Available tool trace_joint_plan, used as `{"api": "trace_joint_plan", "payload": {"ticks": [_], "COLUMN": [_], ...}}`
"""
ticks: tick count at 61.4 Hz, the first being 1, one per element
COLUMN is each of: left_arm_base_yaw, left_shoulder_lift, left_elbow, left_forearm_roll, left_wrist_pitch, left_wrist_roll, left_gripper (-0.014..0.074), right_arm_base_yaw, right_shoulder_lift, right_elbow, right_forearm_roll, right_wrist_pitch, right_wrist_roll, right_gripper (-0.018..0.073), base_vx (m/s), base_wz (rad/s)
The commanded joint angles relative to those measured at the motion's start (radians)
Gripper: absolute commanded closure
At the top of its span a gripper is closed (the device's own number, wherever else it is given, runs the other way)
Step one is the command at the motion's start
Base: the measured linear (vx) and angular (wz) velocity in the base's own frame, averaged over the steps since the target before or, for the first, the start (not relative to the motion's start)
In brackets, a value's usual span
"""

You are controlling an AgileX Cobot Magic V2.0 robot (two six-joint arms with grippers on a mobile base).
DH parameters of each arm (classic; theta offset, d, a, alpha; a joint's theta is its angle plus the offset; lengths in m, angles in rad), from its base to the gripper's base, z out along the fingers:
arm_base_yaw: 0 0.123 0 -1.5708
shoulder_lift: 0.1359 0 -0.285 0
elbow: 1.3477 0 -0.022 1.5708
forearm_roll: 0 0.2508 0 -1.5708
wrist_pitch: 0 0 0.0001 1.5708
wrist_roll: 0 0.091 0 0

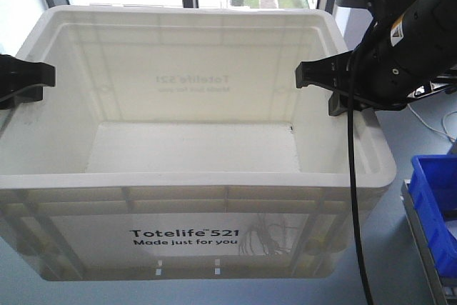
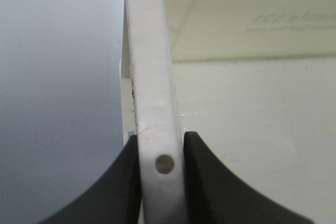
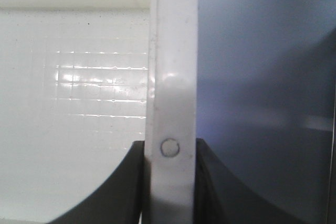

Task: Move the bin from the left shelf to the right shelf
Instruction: 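Keep holding the crate with both grippers while driving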

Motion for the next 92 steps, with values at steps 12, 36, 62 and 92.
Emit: {"api": "trace_joint_plan", "payload": {"ticks": [12, 36, 62, 92], "left_arm_base_yaw": [0.003, 0.003, 0.003, 0.003], "left_shoulder_lift": [-0.042, -0.042, -0.042, -0.042], "left_elbow": [-0.038, -0.038, -0.038, -0.038], "left_forearm_roll": [0.051, 0.051, 0.051, 0.051], "left_wrist_pitch": [-0.103, -0.103, -0.103, -0.103], "left_wrist_roll": [0.017, 0.017, 0.017, 0.017], "left_gripper": [0.0558, 0.0558, 0.0558, 0.0558], "right_arm_base_yaw": [-0.019, -0.019, -0.019, -0.019], "right_shoulder_lift": [-0.044, -0.044, -0.044, -0.044], "right_elbow": [-0.036, -0.036, -0.036, -0.036], "right_forearm_roll": [-0.145, -0.145, -0.145, -0.145], "right_wrist_pitch": [-0.048, -0.048, -0.048, -0.048], "right_wrist_roll": [0.008, 0.008, 0.008, 0.008], "right_gripper": [0.0568, 0.0568, 0.0568, 0.0568], "base_vx": [0.24, 0.24, 0.19, 0.16], "base_wz": [0.37, 0.4, 0.51, 0.6]}}
